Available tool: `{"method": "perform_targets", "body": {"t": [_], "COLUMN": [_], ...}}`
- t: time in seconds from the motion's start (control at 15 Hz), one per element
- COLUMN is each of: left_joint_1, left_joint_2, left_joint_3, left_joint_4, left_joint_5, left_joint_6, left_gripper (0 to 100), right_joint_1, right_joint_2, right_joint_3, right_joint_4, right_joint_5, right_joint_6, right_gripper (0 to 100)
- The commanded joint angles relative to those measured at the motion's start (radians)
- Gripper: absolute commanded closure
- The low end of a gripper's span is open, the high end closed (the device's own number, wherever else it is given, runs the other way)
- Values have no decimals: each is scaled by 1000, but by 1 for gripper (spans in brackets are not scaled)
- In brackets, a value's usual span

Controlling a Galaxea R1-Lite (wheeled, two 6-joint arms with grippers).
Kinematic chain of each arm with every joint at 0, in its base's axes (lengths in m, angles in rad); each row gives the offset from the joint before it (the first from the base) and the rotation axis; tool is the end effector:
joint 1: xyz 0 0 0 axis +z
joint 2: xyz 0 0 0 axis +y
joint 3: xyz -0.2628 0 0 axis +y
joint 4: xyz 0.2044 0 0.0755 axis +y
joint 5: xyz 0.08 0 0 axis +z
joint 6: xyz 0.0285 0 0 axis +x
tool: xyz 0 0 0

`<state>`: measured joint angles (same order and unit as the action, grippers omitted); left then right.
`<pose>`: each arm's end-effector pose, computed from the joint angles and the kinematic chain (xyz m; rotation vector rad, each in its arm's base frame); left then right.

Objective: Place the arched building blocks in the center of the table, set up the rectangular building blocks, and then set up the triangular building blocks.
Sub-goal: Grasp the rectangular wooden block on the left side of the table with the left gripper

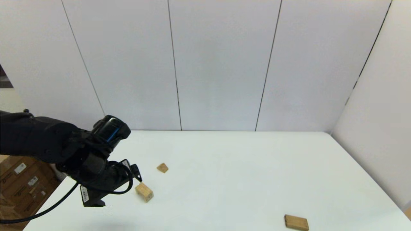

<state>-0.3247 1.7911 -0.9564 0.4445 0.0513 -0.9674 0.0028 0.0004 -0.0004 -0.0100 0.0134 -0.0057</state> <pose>0.2675 -0.0885 0.0518 -0.5908 1.2429 0.3836 0.0501 0.0005 0.0767 -0.0058 -0.0100 0.0162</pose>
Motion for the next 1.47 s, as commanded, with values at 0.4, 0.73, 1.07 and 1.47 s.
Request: {"method": "perform_targets", "body": {"t": [0.4, 0.73, 1.07, 1.47], "left_joint_1": [6, 24, 26, 26], "left_joint_2": [254, 335, 398, 449], "left_joint_3": [-70, -74, -136, -217], "left_joint_4": [-64, -133, -139, -92], "left_joint_5": [-2, -10, -10, 2], "left_joint_6": [-39, -43, -82, -143], "left_gripper": [0, 0, 0, 0], "right_joint_1": [0, 0, 0, 0], "right_joint_2": [0, 0, 0, 0], "right_joint_3": [0, 0, 0, -1], "right_joint_4": [-1, -1, -1, -1], "right_joint_5": [0, 0, 0, 0], "right_joint_6": [0, 0, 0, 0], "right_gripper": [0, 0, 0, 0]}}
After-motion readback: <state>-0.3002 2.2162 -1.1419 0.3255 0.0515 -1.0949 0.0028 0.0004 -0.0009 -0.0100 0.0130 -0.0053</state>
